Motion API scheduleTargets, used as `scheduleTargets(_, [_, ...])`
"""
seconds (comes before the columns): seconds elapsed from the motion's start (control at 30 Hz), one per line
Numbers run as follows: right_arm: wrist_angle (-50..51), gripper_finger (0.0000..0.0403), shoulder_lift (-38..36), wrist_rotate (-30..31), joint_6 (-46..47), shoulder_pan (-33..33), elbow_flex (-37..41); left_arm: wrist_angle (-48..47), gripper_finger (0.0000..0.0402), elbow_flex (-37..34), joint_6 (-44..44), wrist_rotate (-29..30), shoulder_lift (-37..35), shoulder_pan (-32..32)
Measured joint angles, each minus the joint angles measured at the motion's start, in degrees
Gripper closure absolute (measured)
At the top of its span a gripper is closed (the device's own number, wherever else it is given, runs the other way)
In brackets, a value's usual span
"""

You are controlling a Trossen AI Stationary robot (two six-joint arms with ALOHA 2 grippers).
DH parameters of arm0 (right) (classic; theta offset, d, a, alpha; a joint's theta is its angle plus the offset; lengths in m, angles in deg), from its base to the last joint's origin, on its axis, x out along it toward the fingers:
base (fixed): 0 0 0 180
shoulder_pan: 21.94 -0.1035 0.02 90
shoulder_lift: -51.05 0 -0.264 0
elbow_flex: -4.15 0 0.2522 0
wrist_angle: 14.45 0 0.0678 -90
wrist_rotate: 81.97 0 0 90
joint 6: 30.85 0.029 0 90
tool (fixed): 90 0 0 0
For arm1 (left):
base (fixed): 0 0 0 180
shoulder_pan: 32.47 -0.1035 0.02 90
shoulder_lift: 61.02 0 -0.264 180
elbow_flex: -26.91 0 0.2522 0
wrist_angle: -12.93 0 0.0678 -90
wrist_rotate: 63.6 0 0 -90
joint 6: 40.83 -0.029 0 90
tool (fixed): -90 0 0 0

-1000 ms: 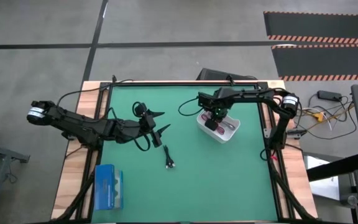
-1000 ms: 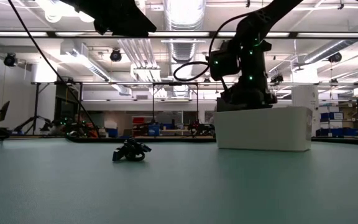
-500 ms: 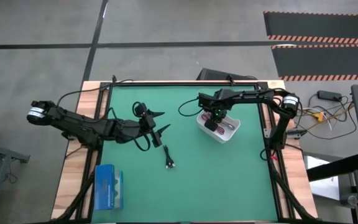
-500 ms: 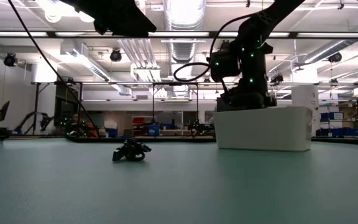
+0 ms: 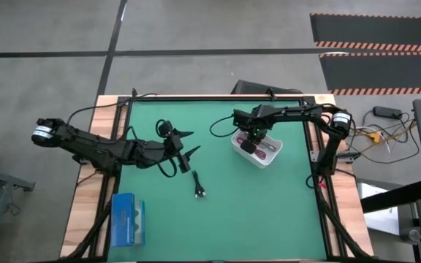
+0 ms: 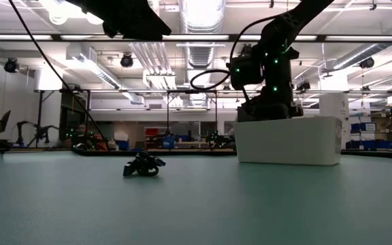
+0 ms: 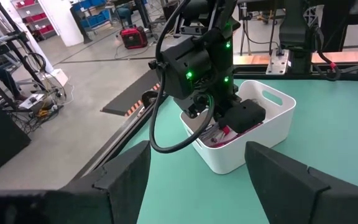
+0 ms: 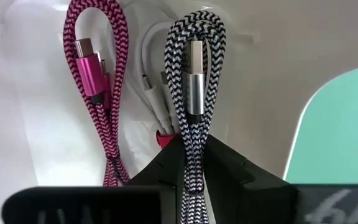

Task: Pick and place USB-C Cables
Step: Put the black white charger cable into the white bin, then put the black charger cable into the white bin

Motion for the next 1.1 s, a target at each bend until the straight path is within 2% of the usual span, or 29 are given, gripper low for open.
scheduleTargets(0.7, [4.09,0.0293,-0.02,-0.04,2.05,0.00,-2.62,0.00,0.0155,0.00,-0.11,0.01,0.00,0.02])
scheduleTargets(1.1, [11.07,0.0293,-0.44,-0.11,3.56,-0.59,-8.10,0.01,0.0155,0.00,-0.09,-0.01,0.00,0.02])
